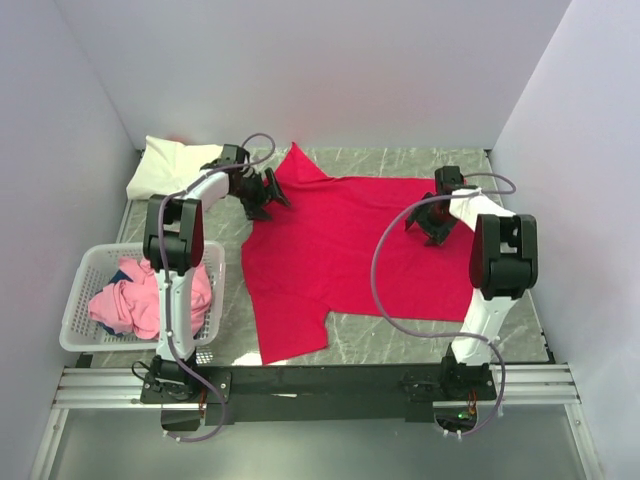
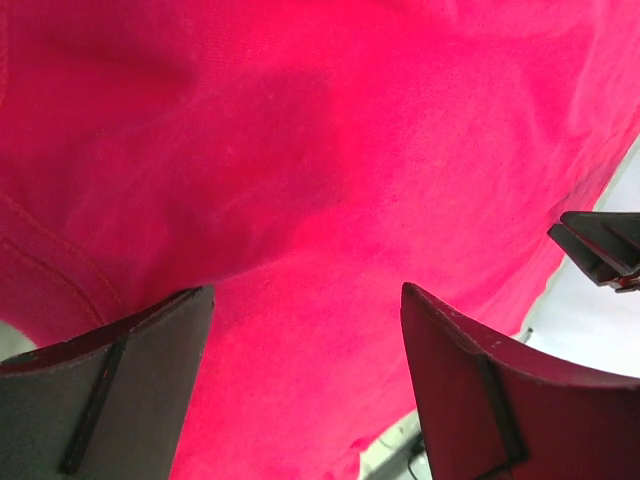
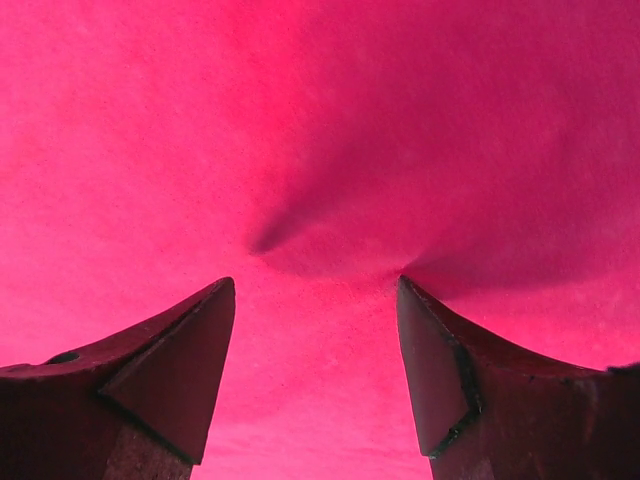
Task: Fold and stack the t-shirts
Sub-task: Flatten the tshirt out
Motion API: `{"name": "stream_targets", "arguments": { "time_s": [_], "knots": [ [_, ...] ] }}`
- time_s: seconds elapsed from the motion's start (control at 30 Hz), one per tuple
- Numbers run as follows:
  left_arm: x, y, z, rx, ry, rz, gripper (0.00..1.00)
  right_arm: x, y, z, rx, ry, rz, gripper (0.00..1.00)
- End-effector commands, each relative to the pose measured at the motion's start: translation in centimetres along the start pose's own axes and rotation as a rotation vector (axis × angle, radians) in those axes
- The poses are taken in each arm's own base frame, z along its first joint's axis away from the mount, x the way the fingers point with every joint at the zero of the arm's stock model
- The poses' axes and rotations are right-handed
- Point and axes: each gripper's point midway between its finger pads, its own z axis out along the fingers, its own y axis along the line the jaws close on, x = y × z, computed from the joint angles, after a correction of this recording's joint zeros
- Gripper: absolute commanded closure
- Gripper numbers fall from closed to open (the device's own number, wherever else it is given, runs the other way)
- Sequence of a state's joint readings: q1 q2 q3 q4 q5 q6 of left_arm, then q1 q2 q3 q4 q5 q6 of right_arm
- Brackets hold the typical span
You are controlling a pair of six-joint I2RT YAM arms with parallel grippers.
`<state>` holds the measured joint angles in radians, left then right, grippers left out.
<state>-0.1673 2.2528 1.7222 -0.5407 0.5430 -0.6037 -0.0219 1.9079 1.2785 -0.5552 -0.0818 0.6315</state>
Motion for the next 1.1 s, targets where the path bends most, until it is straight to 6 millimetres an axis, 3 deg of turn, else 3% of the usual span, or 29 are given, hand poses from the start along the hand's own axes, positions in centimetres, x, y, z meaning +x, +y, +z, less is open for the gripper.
{"name": "stream_targets", "arguments": {
  "time_s": [0.0,0.1,0.37,0.5,0.63,0.67,0.73,0.77,0.83,0.9,0.97,1.0,1.03,1.07],
  "knots": [
    [-1.5,4.3,2.7,-0.118,-0.014,0.053,0.17,-0.9,1.4,0.6,-0.013,0.016,0.001,0.28],
    [-4.4,3.2,3.1,-0.081,-0.077,0.094,0.17,-2.1,2.9,1.3,-0.032,0.029,-0.001,0.28],
    [-8.9,-0.6,3.2,0.041,-0.164,0.175,0.16,-5.7,6.6,1.7,-0.085,0.030,-0.028,0.28],
    [-11.2,-3.9,0.8,0.104,-0.245,0.225,0.16,-7.3,8.8,0.6,-0.148,0.002,-0.046,0.28],
    [-12.1,-7.0,-2.9,0.146,-0.315,0.252,0.16,-8.5,10.8,-1.5,-0.235,-0.048,-0.057,0.28],
    [-12.3,-7.6,-3.8,0.147,-0.338,0.261,0.16,-9.0,11.3,-3.1,-0.264,-0.080,-0.066,0.28],
    [-12.2,-9.4,-6.6,0.166,-0.388,0.281,0.15,-8.3,11.2,-3.8,-0.281,-0.090,-0.070,0.28],
    [-12.1,-10.9,-9.1,0.178,-0.430,0.299,0.15,-9.0,11.9,-5.7,-0.327,-0.141,-0.077,0.28],
    [-11.1,-10.5,-9.8,0.159,-0.431,0.286,0.15,-7.7,11.2,-5.9,-0.335,-0.126,-0.074,0.28],
    [-9.4,-9.8,-10.7,0.127,-0.418,0.266,0.15,-7.2,11.4,-7.5,-0.370,-0.150,-0.080,0.28],
    [-7.6,-9.3,-11.4,0.095,-0.402,0.265,0.16,-5.7,10.2,-7.7,-0.361,-0.142,-0.079,0.28],
    [-6.0,-7.4,-10.4,0.053,-0.365,0.245,0.16,-5.2,9.7,-7.7,-0.356,-0.143,-0.081,0.28],
    [-5.2,-6.7,-10.1,0.036,-0.352,0.251,0.16,-3.1,9.3,-7.5,-0.344,-0.120,-0.103,0.29],
    [-4.1,-6.3,-9.7,0.023,-0.336,0.251,0.16,-2.4,8.7,-7.2,-0.329,-0.116,-0.109,0.28]
  ]
}}
